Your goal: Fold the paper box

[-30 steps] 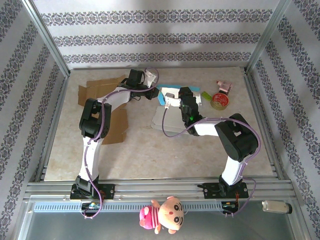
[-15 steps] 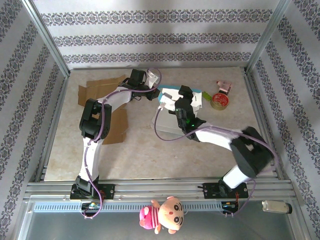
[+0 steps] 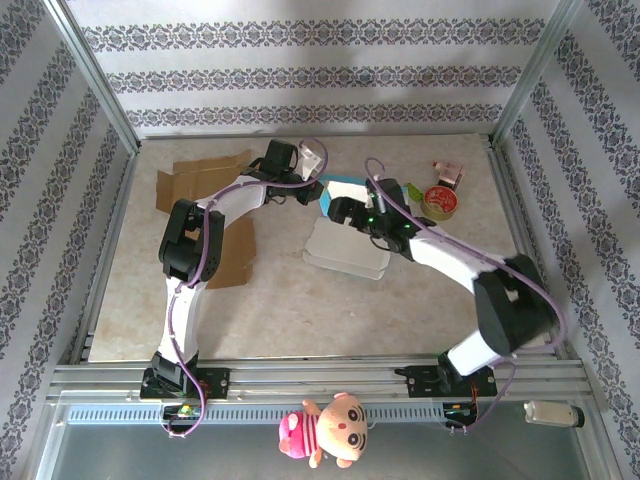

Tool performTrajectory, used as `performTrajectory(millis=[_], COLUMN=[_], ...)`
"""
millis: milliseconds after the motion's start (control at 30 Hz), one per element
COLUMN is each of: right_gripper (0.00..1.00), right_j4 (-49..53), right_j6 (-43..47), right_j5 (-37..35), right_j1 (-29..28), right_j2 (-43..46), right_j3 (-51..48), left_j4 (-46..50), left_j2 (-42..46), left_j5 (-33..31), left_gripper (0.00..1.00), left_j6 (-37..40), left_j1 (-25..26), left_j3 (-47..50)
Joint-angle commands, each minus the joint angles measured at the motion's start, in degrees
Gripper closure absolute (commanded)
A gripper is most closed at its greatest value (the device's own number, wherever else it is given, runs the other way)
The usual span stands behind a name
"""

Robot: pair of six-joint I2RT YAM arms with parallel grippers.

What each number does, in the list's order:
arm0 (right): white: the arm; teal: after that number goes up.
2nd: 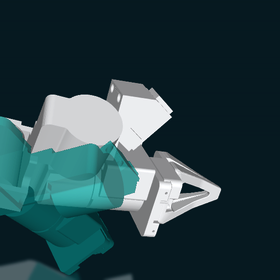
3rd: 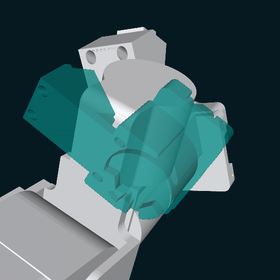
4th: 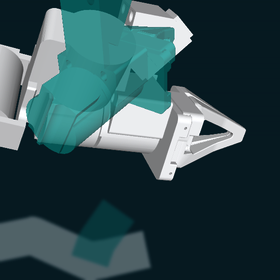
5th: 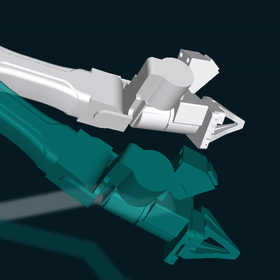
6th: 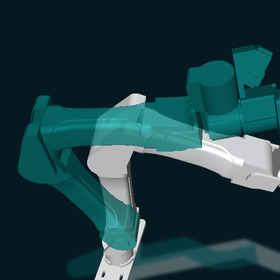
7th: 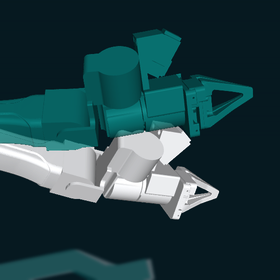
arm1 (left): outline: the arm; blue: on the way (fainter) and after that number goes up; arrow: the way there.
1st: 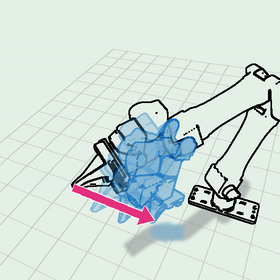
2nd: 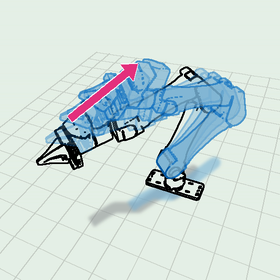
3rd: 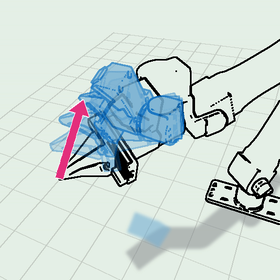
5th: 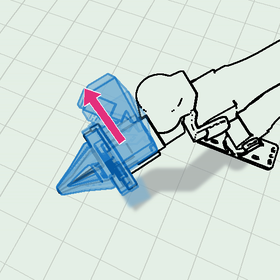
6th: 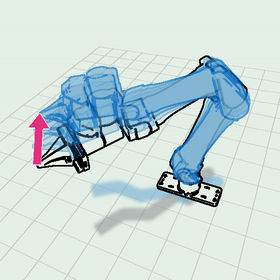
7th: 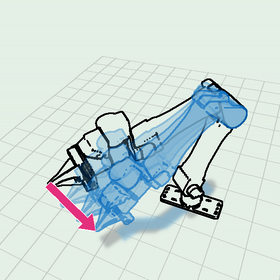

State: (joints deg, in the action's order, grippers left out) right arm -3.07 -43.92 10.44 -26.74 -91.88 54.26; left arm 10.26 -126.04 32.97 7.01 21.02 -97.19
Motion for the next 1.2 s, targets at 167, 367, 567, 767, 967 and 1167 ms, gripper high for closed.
performTrajectory(millis=[167,367,567,767,967,1167], right_gripper=[0.05,0.25,0.28,0.4,0.41,0.53], right_j4=[-20.1,-32.3,-34.5,-37.7,-39.4,-44.8], right_j6=[-7.3,-3.4,-1.0,-2.3,-2.8,-5.3], right_j5=[-5.3,-0.9,0.0,0.4,2.5,5.3], right_j1=[-1.5,0.0,0.7,0.5,0.5,0.4], right_j2=[-11.2,-18.8,-21.7,-25.5,-28.4,-30.8], right_j3=[1.0,1.3,2.4,3.6,5.1,4.8], left_j4=[1.4,2.4,2.2,1.1,0.1,-3.8], left_j2=[2.8,3.4,3.6,3.4,3.3,3.4], left_j5=[0.3,0.7,1.4,2.4,4.3,7.2], left_gripper=[0.98,0.98,0.98,0.98,0.97,0.9], left_j6=[-2.4,-1.5,-1.7,-2.8,-3.5,-6.6], left_j1=[0.8,0.9,0.9,0.8,0.9,0.9], left_j3=[2.8,3.1,3.2,3.1,3.5,5.1])
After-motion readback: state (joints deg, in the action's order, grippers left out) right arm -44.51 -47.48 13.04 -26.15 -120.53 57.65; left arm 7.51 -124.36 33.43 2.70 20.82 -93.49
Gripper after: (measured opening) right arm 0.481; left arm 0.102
